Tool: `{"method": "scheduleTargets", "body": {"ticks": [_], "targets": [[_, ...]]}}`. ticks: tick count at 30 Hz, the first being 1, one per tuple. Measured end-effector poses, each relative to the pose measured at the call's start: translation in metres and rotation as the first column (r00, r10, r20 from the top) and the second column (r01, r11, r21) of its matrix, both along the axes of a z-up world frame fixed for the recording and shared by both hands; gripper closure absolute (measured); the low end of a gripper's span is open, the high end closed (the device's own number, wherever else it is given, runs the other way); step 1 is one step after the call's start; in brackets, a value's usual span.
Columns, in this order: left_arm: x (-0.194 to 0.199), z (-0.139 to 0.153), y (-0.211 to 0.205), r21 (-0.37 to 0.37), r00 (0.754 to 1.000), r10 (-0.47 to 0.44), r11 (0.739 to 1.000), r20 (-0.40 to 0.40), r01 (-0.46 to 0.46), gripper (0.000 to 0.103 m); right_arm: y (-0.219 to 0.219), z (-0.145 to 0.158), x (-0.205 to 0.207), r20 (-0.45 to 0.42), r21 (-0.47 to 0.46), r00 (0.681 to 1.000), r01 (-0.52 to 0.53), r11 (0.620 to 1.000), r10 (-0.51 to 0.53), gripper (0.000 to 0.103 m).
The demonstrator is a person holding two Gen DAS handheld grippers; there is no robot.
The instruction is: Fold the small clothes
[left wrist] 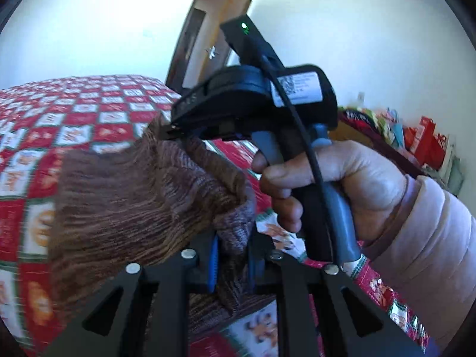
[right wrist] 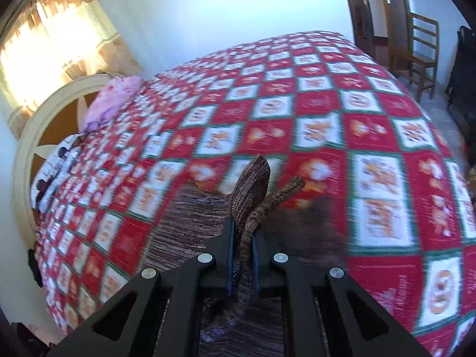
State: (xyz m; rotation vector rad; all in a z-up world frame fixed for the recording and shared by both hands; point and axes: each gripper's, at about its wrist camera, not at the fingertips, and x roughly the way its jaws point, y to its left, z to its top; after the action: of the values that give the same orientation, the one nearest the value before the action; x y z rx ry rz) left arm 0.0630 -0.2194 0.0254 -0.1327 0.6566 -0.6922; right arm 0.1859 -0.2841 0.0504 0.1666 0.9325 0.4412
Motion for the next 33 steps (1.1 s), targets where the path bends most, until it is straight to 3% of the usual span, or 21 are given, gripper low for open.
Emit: {"method": "scheduleTargets", "body": {"ticks": [9, 11, 13, 14, 15, 16, 17, 19, 21, 24, 28, 33], "targets": [[-0.005, -0.037, -0.028, 0.133, 0.996, 0.0, 0.991, -0.085, 0.011, 0.087, -0.038, -0.058, -0.005, -0.049, 0.018, 0.998, 0.035, 0.999, -0.034, 0.093], [-0.011, -0.034, -0.029, 0.15, 0.997, -0.008, 0.989, -0.071, 0.018, 0.079, -0.043, -0.065, -0.006, -0.041, 0.024, 0.998, 0.048, 0.999, -0.047, 0.093], [-0.016, -0.03, -0.026, 0.158, 0.995, -0.049, 0.985, -0.091, 0.063, 0.061, -0.05, -0.069, -0.008, -0.037, 0.059, 0.996, 0.081, 0.995, -0.079, 0.092], [-0.02, -0.029, -0.025, 0.161, 0.992, -0.071, 0.983, -0.104, 0.087, 0.055, -0.053, -0.07, -0.009, -0.039, 0.072, 0.995, 0.093, 0.993, -0.091, 0.087], [-0.026, -0.029, -0.021, 0.163, 0.987, -0.102, 0.979, -0.122, 0.122, 0.044, -0.057, -0.069, -0.012, -0.04, 0.056, 0.992, 0.123, 0.991, -0.121, 0.071], [-0.033, -0.027, -0.014, 0.165, 0.983, -0.128, 0.975, -0.134, 0.149, 0.037, -0.061, -0.068, -0.014, -0.038, 0.024, 0.988, 0.148, 0.989, -0.147, 0.062], [-0.04, -0.027, -0.009, 0.165, 0.981, -0.138, 0.973, -0.136, 0.159, 0.036, -0.066, -0.065, -0.018, -0.031, -0.006, 0.984, 0.177, 0.984, -0.177, 0.057], [-0.051, -0.023, 0.013, 0.168, 0.981, -0.147, 0.972, -0.128, 0.167, 0.035, -0.079, -0.054, -0.035, 0.003, -0.079, 0.965, 0.261, 0.962, -0.262, 0.057], [-0.054, -0.022, 0.027, 0.184, 0.983, -0.128, 0.971, -0.134, 0.151, 0.035, -0.089, -0.035, -0.062, 0.04, -0.018, 0.955, 0.294, 0.956, -0.293, 0.057], [-0.057, -0.016, 0.054, 0.201, 0.989, -0.089, 0.973, -0.122, 0.113, 0.035, -0.077, -0.011, -0.104, 0.089, 0.047, 0.964, 0.246, 0.968, -0.249, 0.057], [-0.049, -0.015, 0.091, 0.228, 0.991, 0.063, 0.973, -0.12, -0.034, 0.035, -0.032, -0.004, -0.146, 0.152, -0.062, 0.975, 0.175, 0.983, -0.164, 0.059], [-0.027, -0.013, 0.114, 0.23, 0.978, 0.181, 0.961, -0.103, -0.153, 0.035, -0.012, -0.03, -0.17, 0.101, -0.112, 0.982, 0.171, 0.979, -0.16, 0.064]]}}
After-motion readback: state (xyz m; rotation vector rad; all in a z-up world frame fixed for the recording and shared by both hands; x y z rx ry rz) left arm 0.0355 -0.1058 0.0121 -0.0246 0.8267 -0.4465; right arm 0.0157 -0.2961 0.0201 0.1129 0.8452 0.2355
